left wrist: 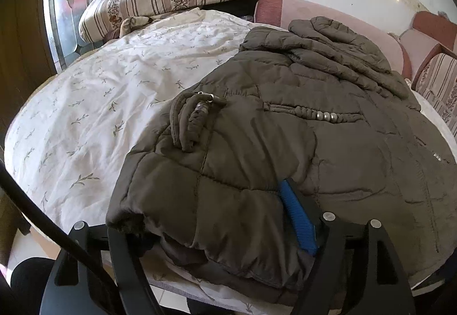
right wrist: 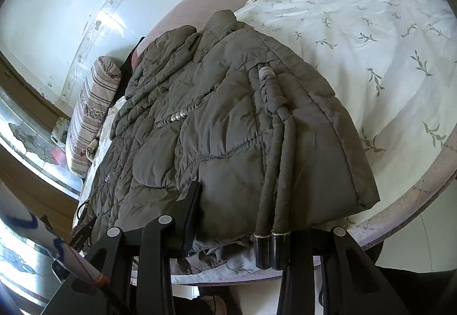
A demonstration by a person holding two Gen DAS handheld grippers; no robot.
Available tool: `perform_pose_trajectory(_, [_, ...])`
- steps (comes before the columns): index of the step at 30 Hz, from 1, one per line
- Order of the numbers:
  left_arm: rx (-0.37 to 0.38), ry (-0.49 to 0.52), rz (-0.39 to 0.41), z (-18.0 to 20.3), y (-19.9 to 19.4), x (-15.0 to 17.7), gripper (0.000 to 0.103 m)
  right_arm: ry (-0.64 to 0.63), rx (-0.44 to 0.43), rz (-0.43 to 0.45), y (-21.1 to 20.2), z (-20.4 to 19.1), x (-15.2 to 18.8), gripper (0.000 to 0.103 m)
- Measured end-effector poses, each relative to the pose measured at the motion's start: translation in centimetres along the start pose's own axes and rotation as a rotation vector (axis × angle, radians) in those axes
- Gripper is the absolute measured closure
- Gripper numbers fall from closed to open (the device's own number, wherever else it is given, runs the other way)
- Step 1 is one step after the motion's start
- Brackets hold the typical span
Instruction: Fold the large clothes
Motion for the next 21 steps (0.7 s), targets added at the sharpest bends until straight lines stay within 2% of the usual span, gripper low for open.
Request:
perform_pose_trajectory(11, [-0.041, 0.032, 0.006, 0.1, -0.1, 0.0, 0.022, 0.003, -0.015, 0.010, -0.2, -0.3, -0.2, 0.063])
perform_pose_trajectory(14, [-0.044, 0.023, 0.005, 0.0, -0.1, 0.0, 0.022, -0.035, 0.013, 0.012, -0.3, -0.6, -0.4, 0.063])
perform_pose_trajectory(17, [-0.055, 0.043, 0.010, 0.1, -0.4, -0.2, 0.022, -0.119, 0.076, 0.051, -1.0, -1.5, -0.8, 0.066])
perform_pose_trajectory(19, [-0.058, 0.076, 0.022, 0.5, -0.7, -0.4, 0.029, -0.161, 0.094, 0.097, -1.8, -2.1, -1.1, 0.074])
perform_pose_trajectory(21, [-0.062, 0.100, 0.038, 0.9, -1.0, -0.5, 0.041, -0.234, 0.123, 0.144, -2.5, -3.1, -1.3, 0.081])
Point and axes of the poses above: each gripper's, at about its wrist camera, not at the fingertips, and y roughly the way its jaws point, z to its right, x to its underside, the point moved 9 cm from there along y, roughly the way its jaws point, and after that the axes turned 9 degrees about x, right-handed, at the moved point
